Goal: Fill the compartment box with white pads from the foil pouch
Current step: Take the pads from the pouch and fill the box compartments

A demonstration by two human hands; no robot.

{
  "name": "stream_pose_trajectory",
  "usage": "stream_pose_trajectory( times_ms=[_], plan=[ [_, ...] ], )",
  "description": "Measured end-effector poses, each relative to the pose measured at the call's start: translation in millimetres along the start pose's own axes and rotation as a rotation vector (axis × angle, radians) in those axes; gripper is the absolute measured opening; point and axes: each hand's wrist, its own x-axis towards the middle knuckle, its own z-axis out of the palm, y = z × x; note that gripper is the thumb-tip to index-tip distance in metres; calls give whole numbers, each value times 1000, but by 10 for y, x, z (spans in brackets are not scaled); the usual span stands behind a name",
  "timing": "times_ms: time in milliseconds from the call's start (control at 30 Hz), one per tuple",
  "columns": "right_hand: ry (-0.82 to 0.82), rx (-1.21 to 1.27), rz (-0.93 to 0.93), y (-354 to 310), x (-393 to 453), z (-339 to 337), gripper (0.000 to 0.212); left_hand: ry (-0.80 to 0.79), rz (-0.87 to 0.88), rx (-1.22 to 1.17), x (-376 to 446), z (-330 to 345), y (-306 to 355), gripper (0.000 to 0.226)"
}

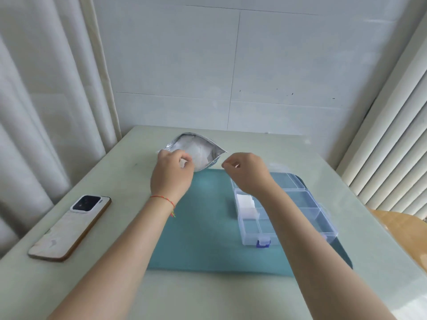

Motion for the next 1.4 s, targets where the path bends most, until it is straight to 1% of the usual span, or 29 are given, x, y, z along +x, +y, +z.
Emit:
stream_pose_trajectory(
  times_ms=[100,200,267,333,367,500,600,733,767,833,900,967,1067,1133,1200,1300,1367,1400],
  plan=[
    [-17,73,-8,-220,220,243,24,-1,-102,-6,115,-96,-172,25],
    [-35,150,51,-338,408,425,33,-64,-114,-44,204,-61,-262,34],
    [-63,104,74,-394,524,519,42,-80,-90,-74,245,-19,-292,34],
    [-79,32,119,-456,623,592,49,-79,-74,-105,268,-6,-303,29],
    [-68,28,144,-473,671,614,50,-81,-69,-117,276,-9,-295,26],
    [62,9,182,-492,791,686,41,-99,-59,-152,285,-12,-288,15],
    [126,-84,153,-521,795,746,33,-110,-74,-181,301,-26,-311,8],
    [170,-232,70,-538,744,808,28,-115,-92,-216,313,-41,-326,8],
    [184,-262,51,-540,727,813,27,-118,-97,-222,309,-44,-324,13],
    [207,-282,34,-547,701,819,23,-116,-108,-222,302,-53,-322,30],
    [220,-280,37,-546,692,815,21,-108,-113,-226,304,-68,-318,36],
    [225,-282,17,-539,681,807,27,-103,-118,-231,315,-75,-322,40],
    [136,-321,-40,-543,679,792,41,-94,-122,-236,314,-79,-319,36],
    [57,-354,-37,-539,704,785,46,-103,-117,-231,312,-73,-319,35],
    [7,-381,-22,-537,737,779,45,-115,-115,-228,320,-75,-328,38],
    [6,-399,5,-540,767,777,37,-120,-113,-227,333,-89,-344,40],
    [10,-412,13,-557,775,773,37,-130,-115,-222,332,-97,-340,38],
    [5,-417,17,-561,778,769,37,-141,-117,-224,326,-99,-332,33]
  ],
)
